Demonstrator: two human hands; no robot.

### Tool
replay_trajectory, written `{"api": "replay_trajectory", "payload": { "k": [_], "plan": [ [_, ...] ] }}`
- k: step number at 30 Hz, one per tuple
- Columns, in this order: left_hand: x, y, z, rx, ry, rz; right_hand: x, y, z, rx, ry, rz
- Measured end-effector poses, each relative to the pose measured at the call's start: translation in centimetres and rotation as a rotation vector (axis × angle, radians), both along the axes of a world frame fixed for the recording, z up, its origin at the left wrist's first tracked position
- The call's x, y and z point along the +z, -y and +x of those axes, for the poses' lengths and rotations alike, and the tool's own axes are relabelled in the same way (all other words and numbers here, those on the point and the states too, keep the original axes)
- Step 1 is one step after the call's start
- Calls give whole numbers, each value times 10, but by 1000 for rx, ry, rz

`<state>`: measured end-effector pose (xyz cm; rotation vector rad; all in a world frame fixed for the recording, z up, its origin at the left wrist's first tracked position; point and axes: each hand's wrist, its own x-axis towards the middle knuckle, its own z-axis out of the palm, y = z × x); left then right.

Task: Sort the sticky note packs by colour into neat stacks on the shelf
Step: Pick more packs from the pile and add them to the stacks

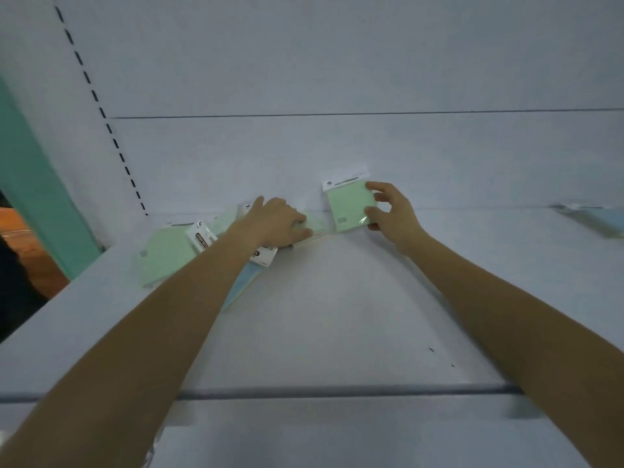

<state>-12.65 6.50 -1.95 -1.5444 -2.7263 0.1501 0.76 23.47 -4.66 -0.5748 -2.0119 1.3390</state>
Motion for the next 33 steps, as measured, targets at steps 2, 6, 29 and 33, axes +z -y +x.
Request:
{"api": "replay_trajectory", "payload": {
  "k": [2, 6, 29, 33],
  "plan": [
    [0, -2, 2, -13, -1, -24, -1, -5, 5, -16, 1, 9],
    [1, -12, 10, -30, 82, 33, 4, -21, 13, -11, 14, 32],
    [-14, -30, 32, 86, 403, 567, -12, -31, 34, -102, 59, 158],
    [-12, -29, 30, 159, 446, 738, -9, -27, 33, -126, 101, 272]
  ]
}}
